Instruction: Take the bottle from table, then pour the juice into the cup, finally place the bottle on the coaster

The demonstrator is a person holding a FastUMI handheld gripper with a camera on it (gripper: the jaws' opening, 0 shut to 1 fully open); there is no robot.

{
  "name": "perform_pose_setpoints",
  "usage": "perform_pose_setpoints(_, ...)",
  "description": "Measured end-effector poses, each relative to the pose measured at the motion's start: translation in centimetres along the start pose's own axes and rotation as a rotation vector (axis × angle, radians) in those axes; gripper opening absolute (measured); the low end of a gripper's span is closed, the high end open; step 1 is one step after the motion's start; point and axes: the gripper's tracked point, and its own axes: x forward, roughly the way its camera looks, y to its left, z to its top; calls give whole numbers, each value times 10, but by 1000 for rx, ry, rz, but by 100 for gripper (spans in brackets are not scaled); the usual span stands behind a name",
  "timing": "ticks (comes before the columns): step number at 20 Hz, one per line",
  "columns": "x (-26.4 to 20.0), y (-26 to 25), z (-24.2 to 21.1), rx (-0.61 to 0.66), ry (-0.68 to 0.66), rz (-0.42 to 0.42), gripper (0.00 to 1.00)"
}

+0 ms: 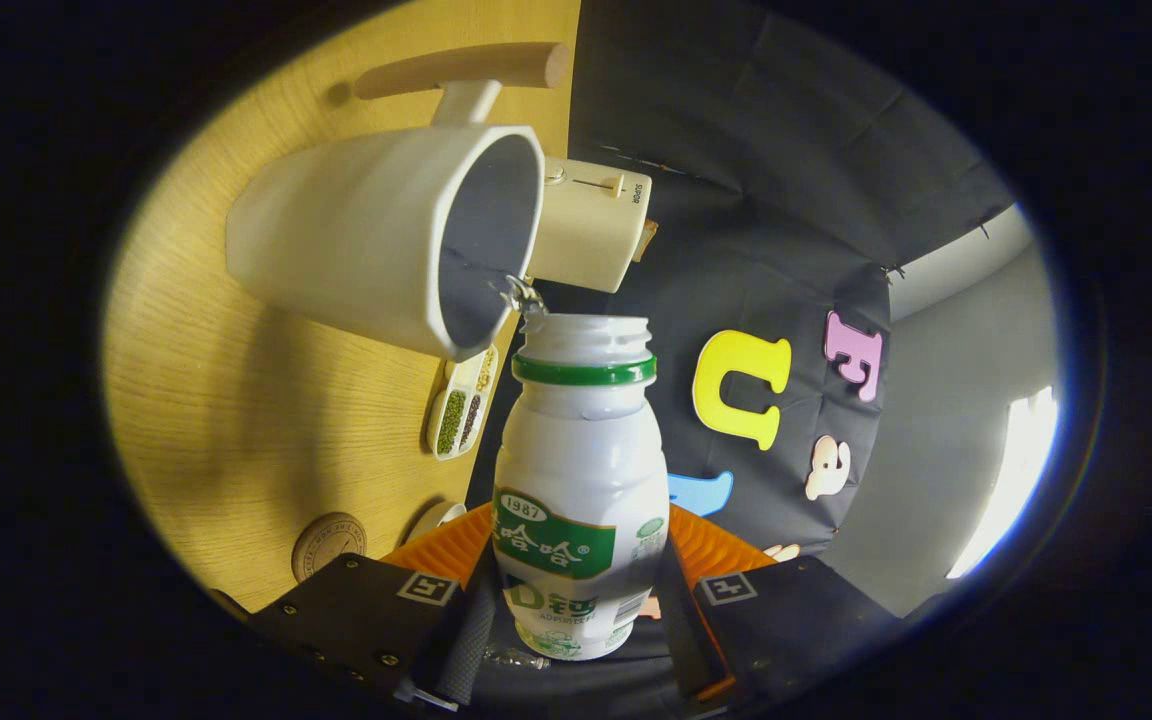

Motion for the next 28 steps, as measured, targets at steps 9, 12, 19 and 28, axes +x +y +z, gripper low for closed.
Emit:
perform_pose_setpoints(9, -1, -6, 1, -42, 0, -11, 73)
perform_pose_setpoints(12, -2, -8, 2, -60, -2, -18, 73)
perform_pose_setpoints(19, -3, -10, 4, -95, -6, -29, 73)
perform_pose_setpoints(28, -3, -9, 6, -168, -5, -47, 73)
